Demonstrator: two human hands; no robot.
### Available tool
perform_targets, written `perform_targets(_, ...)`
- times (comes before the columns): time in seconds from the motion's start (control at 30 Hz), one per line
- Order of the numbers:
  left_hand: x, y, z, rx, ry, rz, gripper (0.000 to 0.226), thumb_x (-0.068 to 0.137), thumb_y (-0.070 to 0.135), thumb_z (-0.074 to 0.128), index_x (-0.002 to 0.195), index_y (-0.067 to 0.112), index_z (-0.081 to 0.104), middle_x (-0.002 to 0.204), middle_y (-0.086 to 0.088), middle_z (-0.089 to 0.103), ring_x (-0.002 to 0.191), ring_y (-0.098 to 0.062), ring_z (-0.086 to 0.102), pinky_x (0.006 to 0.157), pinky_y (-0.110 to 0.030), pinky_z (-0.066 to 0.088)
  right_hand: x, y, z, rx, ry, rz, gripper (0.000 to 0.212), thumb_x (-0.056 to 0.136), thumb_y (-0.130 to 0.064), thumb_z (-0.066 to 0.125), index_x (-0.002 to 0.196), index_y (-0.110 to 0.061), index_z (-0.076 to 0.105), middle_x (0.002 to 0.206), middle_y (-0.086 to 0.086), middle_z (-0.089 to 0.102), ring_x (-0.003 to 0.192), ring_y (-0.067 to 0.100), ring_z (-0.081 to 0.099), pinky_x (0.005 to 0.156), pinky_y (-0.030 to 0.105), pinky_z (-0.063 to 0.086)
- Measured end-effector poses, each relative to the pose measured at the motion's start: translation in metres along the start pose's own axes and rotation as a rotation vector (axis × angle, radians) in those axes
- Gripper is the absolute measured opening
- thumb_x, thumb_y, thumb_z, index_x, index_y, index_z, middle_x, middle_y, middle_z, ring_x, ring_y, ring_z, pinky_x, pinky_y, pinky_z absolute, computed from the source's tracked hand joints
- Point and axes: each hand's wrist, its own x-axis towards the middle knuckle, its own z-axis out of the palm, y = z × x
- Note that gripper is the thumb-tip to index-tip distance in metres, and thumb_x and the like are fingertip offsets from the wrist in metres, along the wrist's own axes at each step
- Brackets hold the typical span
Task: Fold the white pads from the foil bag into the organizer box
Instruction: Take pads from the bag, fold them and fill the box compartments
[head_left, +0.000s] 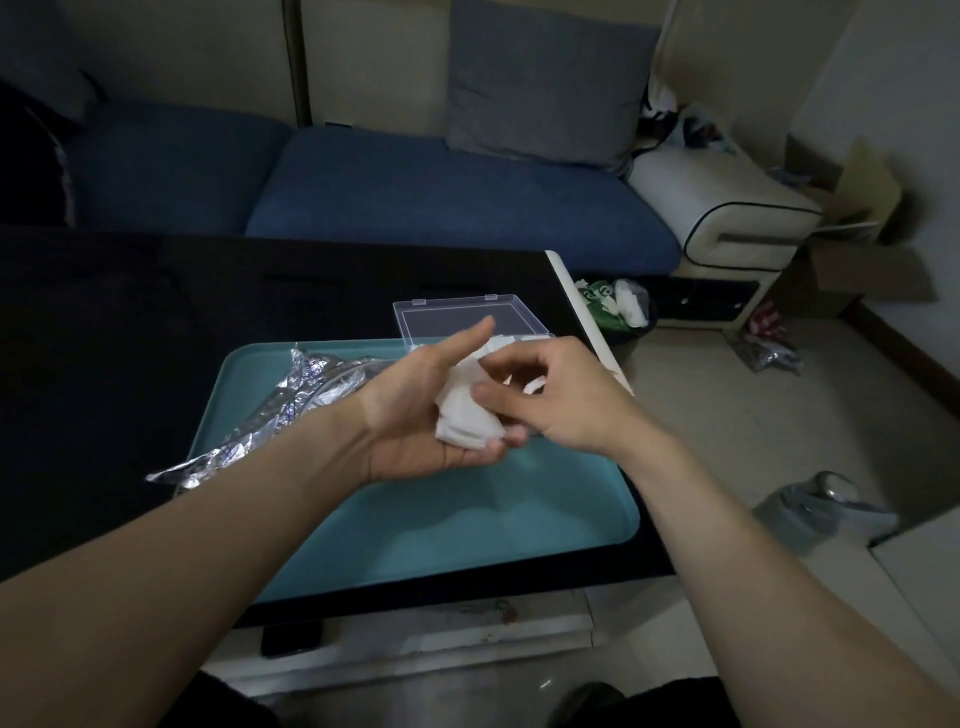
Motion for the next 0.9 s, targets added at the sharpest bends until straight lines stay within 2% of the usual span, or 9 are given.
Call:
perform_targets(0.13,0.004,-0.002,-0.002,-0.039,0.095,0.028,0.016,0.082,0.026,0.064,0.083,0.017,0.077,0.084,-0.005,0.06,0.069,-0.016,0.055,0.061,-0.028,0.049,-0.004,-0.003,-0.004,0.053,-0.092,0.016,0.092,0.074,-0.018,0.089,0.15,-0.029,0.039,0.136,-0.01,0.055,0.124,0.002,0.054,0.088,0.015,0.047)
perform_targets(0.23,0.006,-0.005,-0.003,-0.031,0.024,0.029,0.016,0.079,0.011,0.065,0.093,0.019,0.071,0.09,-0.009,0.056,0.08,-0.018,0.055,0.077,-0.036,0.047,-0.008,-0.005,0.007,-0.069,-0.175,0.018,0.117,0.059,-0.026,0.097,0.154,-0.034,0.029,0.14,-0.012,0.051,0.126,0.002,0.052,0.093,0.013,0.049)
perform_targets(0.3,0.009,-0.006,-0.001,0.002,-0.005,0.015,0.017,0.082,0.011,0.062,0.096,0.022,0.065,0.09,-0.007,0.059,0.08,-0.02,0.055,0.078,-0.039,0.048,-0.005,-0.005,0.013,-0.041,-0.108,-0.008,0.11,0.055,-0.026,0.099,0.147,-0.032,0.041,0.133,-0.007,0.058,0.12,0.007,0.06,0.097,0.032,0.055)
perform_targets(0.33,0.009,-0.006,0.0,0.017,0.014,-0.012,0.014,0.084,0.013,0.061,0.094,0.023,0.063,0.086,-0.005,0.062,0.077,-0.02,0.056,0.077,-0.04,0.049,-0.005,-0.006,0.013,-0.028,-0.073,-0.028,0.101,0.055,-0.022,0.098,0.143,-0.03,0.048,0.13,-0.005,0.061,0.12,0.007,0.06,0.1,0.034,0.053)
perform_targets(0.4,0.008,-0.005,0.002,0.039,0.067,-0.056,0.01,0.085,0.017,0.061,0.089,0.026,0.063,0.08,-0.002,0.064,0.072,-0.019,0.058,0.077,-0.043,0.05,-0.006,-0.011,0.011,-0.029,-0.057,-0.07,0.09,0.057,-0.014,0.096,0.137,-0.027,0.055,0.128,-0.005,0.062,0.123,0.003,0.057,0.104,0.027,0.049)
perform_targets(0.5,0.007,-0.007,0.005,0.059,0.024,-0.021,0.017,0.087,0.01,0.058,0.092,0.024,0.065,0.089,-0.007,0.063,0.079,-0.023,0.061,0.08,-0.047,0.051,-0.008,-0.019,0.011,-0.051,-0.134,-0.1,0.097,0.059,-0.011,0.095,0.143,-0.028,0.048,0.128,-0.007,0.061,0.118,0.003,0.06,0.099,0.022,0.05)
perform_targets(0.67,0.015,-0.01,0.002,-0.036,0.071,0.052,0.021,0.083,0.006,0.061,0.102,0.014,0.063,0.093,-0.007,0.065,0.083,-0.017,0.062,0.073,-0.03,0.054,-0.008,-0.015,0.008,-0.27,-0.1,0.081,0.11,0.054,-0.036,0.098,0.147,-0.03,0.039,0.126,-0.009,0.06,0.104,0.009,0.066,0.094,0.028,0.054)
perform_targets(0.8,0.016,-0.012,-0.002,-0.011,0.103,0.03,0.02,0.073,0.015,0.07,0.093,0.018,0.067,0.092,-0.004,0.065,0.083,-0.017,0.062,0.073,-0.033,0.055,-0.011,-0.018,0.007,-0.25,-0.108,0.046,0.089,0.054,-0.033,0.098,0.132,-0.028,0.054,0.113,-0.012,0.064,0.091,0.002,0.065,0.083,0.023,0.055)
perform_targets(0.9,0.009,-0.012,0.003,0.068,0.064,-0.033,0.012,0.07,0.024,0.073,0.082,0.021,0.073,0.087,0.0,0.068,0.083,-0.019,0.063,0.088,-0.042,0.05,-0.009,-0.019,0.005,-0.197,-0.054,-0.02,0.075,0.053,-0.035,0.099,0.118,-0.027,0.063,0.1,-0.009,0.069,0.087,0.005,0.066,0.079,0.03,0.057)
